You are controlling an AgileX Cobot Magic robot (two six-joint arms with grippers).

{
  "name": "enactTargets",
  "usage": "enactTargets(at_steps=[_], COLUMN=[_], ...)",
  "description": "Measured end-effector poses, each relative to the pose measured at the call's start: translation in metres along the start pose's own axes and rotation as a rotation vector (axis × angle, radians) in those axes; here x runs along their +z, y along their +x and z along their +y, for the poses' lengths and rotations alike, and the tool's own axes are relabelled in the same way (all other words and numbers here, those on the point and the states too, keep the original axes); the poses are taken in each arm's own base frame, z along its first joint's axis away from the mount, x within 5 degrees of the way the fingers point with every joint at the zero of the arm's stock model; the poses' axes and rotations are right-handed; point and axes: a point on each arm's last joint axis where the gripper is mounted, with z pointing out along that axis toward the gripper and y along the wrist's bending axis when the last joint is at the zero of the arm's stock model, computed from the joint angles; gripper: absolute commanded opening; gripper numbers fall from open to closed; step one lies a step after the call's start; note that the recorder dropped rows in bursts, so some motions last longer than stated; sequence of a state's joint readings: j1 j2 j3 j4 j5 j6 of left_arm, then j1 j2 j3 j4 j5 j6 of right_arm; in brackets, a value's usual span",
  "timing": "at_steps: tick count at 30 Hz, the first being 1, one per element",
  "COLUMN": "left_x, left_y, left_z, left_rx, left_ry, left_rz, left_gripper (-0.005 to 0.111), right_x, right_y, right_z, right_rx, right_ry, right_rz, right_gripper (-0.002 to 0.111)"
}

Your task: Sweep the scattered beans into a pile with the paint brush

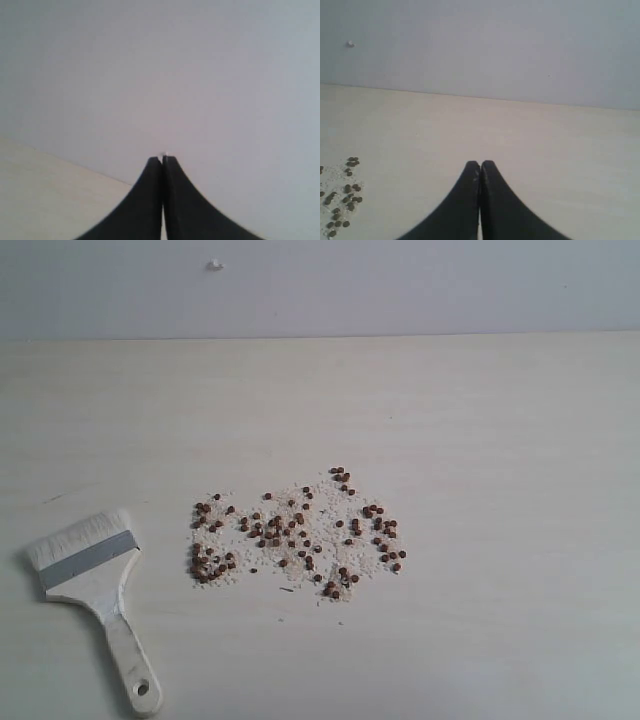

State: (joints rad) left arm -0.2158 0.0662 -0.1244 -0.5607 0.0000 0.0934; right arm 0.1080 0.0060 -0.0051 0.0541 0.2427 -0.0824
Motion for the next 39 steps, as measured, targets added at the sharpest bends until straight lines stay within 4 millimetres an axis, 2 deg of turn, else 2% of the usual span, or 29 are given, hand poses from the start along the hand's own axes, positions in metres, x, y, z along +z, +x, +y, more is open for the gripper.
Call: enactTargets(at_steps=[3,7,10,11,12,13,14,15,17,19,20,21,22,23,24,26,28,29,30,33,35,39], left_x=[0.017,0.065,0.107,0.121,0.146,0.155,0.173,0.177,0.191,0.197,0.198,0.198,0.196,0.194,0.189,0.179,0.172,0.166,0.160,0.153,0.148,0.143], left_y=[-0.028,-0.052,-0.053,-0.049,-0.042,-0.042,-0.034,-0.032,-0.027,-0.020,-0.011,-0.005,0.007,0.014,0.029,0.051,0.065,0.074,0.082,0.093,0.104,0.117], left_z=[-0.016,-0.039,-0.046,-0.045,-0.043,-0.042,-0.039,-0.038,-0.037,-0.037,-0.042,-0.046,-0.055,-0.061,-0.073,-0.089,-0.096,-0.098,-0.097,-0.090,-0.082,-0.074], left_rx=[0.010,0.077,0.116,0.124,0.160,0.184,0.262,0.308,0.530,0.772,0.986,1.089,1.278,1.382,1.519,1.607,1.668,1.720,1.772,1.825,1.837,1.878], left_ry=[0.001,-0.015,-0.044,-0.060,-0.087,-0.098,-0.122,-0.132,-0.155,-0.135,-0.040,0.043,0.244,0.380,0.637,0.951,1.122,1.233,1.338,1.459,1.507,1.570], left_rz=[0.049,0.348,0.606,0.694,0.869,0.926,1.072,1.135,1.291,1.411,1.494,1.531,1.577,1.587,1.572,1.484,1.421,1.386,1.358,1.337,1.348,1.308], left_gripper=[0.000,0.000,0.000,0.000,0.000,0.000,0.000,0.000,0.000,0.000,0.000,0.000,0.000,0.002,0.005,0.015,0.029,0.046,0.054,0.082,0.083,0.073], right_x=[0.000,0.000,0.000,0.000,0.000,0.000,0.000,0.000,0.000,0.000,0.000,0.000,0.000,0.000,0.000,0.000,0.000,0.000,0.000,0.000,0.000,0.000], right_y=[0.000,0.000,0.000,0.000,0.000,0.000,0.000,0.000,0.000,0.000,0.000,0.000,0.000,0.000,0.000,0.000,0.000,0.000,0.000,0.000,0.000,0.000], right_z=[0.000,0.000,0.000,0.000,0.000,0.000,0.000,0.000,0.000,0.000,0.000,0.000,0.000,0.000,0.000,0.000,0.000,0.000,0.000,0.000,0.000,0.000], right_rx=[0.000,0.000,0.000,0.000,0.000,0.000,0.000,0.000,0.000,0.000,0.000,0.000,0.000,0.000,0.000,0.000,0.000,0.000,0.000,0.000,0.000,0.000], right_ry=[0.000,0.000,0.000,0.000,0.000,0.000,0.000,0.000,0.000,0.000,0.000,0.000,0.000,0.000,0.000,0.000,0.000,0.000,0.000,0.000,0.000,0.000], right_rz=[0.000,0.000,0.000,0.000,0.000,0.000,0.000,0.000,0.000,0.000,0.000,0.000,0.000,0.000,0.000,0.000,0.000,0.000,0.000,0.000,0.000,0.000], right_gripper=[0.000,0.000,0.000,0.000,0.000,0.000,0.000,0.000,0.000,0.000,0.000,0.000,0.000,0.000,0.000,0.000,0.000,0.000,0.000,0.000,0.000,0.000])
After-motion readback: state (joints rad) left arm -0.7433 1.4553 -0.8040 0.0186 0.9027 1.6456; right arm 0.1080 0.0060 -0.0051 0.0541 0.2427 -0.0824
